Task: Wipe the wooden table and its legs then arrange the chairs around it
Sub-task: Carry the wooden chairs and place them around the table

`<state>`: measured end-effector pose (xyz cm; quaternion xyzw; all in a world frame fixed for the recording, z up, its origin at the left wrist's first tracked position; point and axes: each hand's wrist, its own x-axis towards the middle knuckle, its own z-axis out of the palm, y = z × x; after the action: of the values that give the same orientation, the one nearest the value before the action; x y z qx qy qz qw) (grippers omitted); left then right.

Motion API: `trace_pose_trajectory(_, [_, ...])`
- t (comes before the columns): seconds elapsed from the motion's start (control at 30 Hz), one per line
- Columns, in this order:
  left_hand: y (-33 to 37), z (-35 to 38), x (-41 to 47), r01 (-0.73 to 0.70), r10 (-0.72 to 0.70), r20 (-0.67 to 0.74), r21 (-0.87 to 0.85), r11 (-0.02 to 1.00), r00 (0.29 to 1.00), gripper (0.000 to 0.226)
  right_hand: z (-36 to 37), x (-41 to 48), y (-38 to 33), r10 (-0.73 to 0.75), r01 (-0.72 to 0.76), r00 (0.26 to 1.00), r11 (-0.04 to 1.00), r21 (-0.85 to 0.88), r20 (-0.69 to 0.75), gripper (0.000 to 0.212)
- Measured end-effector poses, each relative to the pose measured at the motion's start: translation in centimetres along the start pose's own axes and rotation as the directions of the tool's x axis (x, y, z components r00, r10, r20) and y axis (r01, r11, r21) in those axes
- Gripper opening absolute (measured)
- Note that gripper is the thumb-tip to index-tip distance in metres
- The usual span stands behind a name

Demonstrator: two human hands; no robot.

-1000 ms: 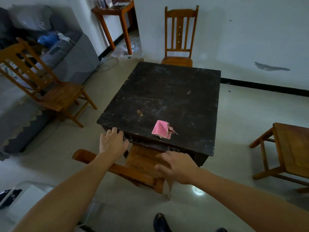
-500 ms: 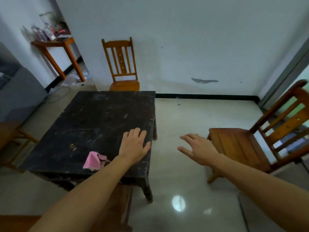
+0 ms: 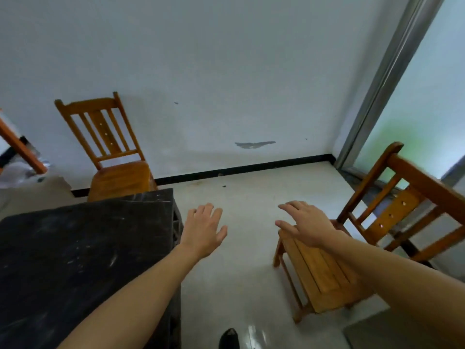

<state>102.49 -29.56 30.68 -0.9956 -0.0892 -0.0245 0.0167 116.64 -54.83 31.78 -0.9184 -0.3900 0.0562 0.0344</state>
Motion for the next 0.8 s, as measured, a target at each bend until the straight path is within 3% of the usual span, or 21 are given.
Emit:
trace_pose_trajectory(0.23, [-3.3, -2.3, 17.1, -0.147, 0.148, -0.058, 0.015, 0.989, 0.987, 0.052, -4.2, 11.3, 8.1, 0.205, -0.200, 0.974, 0.978, 0.053, -0.093, 0.063])
trace_pose_trajectory(0.47, [-0.1, -0.9, 33.9, -0.348, 0.349, -0.112, 0.027, 0.937, 0.930, 0.053, -4.0, 20.0, 18.2, 0.353, -0.346, 0.927, 0.935, 0.076, -0.124, 0.058])
trace_pose_trajectory(0.6, [2.2, -0.4, 43.4, -0.431, 0.431, -0.071, 0.021, 0.902, 0.900, 0.056, -4.1, 25.3, 24.8, 0.458, -0.446, 0.881, 0.887, 0.116, -0.117, 0.059])
trace_pose_trajectory(0.8, [4.8, -1.5, 57.6, -0.520, 0.512, -0.178, 0.002, 0.854, 0.840, 0.047, -7.8, 31.8, 33.2, 0.565, -0.552, 0.814, 0.825, 0.121, -0.135, 0.060])
